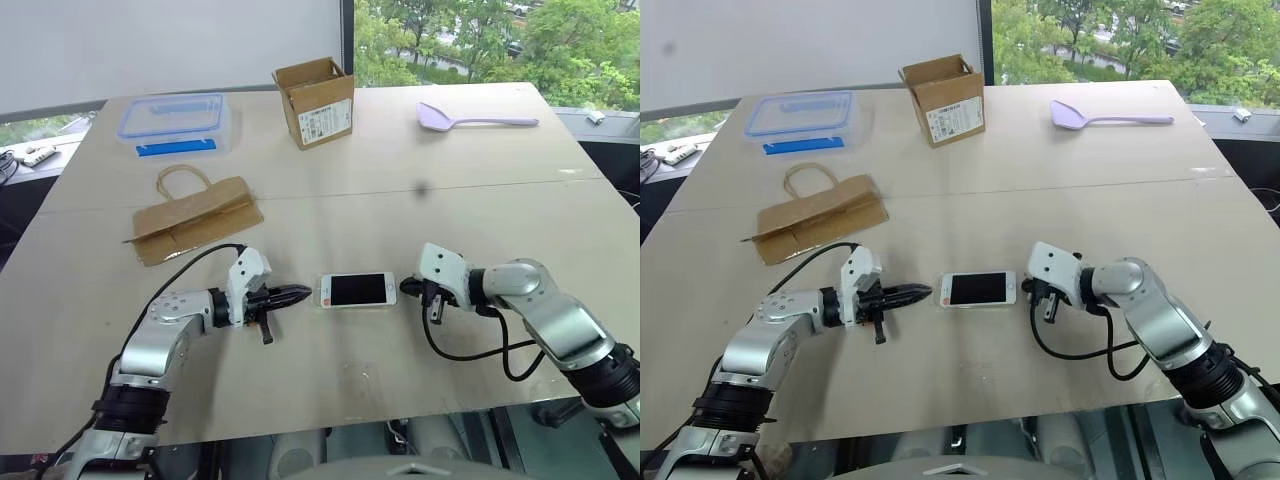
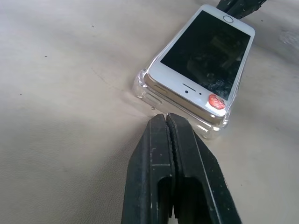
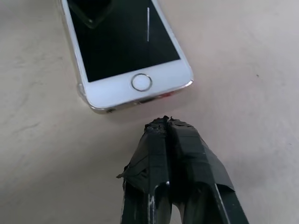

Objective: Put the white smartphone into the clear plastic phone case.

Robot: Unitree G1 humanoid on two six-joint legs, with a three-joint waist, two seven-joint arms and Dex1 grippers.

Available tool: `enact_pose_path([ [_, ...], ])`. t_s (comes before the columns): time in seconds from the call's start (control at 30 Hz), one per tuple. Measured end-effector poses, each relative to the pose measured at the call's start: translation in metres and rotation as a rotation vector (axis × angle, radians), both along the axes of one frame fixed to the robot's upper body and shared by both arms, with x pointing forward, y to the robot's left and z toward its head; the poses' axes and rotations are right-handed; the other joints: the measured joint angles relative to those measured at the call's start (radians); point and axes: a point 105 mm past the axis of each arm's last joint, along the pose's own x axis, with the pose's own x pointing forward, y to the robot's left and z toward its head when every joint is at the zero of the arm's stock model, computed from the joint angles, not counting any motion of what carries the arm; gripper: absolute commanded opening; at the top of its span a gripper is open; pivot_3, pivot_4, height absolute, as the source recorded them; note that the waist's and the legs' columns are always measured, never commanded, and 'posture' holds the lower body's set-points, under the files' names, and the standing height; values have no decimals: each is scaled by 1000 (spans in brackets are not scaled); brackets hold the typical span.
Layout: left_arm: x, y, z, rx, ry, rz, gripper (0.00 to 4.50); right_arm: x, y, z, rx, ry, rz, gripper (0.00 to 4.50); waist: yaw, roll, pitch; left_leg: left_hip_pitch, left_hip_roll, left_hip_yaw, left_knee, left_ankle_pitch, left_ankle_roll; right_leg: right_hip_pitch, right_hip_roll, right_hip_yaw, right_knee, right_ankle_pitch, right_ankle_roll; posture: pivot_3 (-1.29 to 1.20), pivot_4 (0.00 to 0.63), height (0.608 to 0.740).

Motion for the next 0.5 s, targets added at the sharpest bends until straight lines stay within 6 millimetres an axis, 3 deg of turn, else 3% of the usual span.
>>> enact_pose_path([
  [0.23,0,-1,0,4,-2,-3,0,-1,14,1,-91,-33,124,70,0,0,0,0,0,0,0,0,0,0,0,0,0,0,0,0,150,740],
  [0.5,0,4,-3,17,19,18,0,12,35,0,-156,-73,235,70,-12,-3,-2,9,0,0,0,0,0,4,1,1,4,0,0,0,150,740],
])
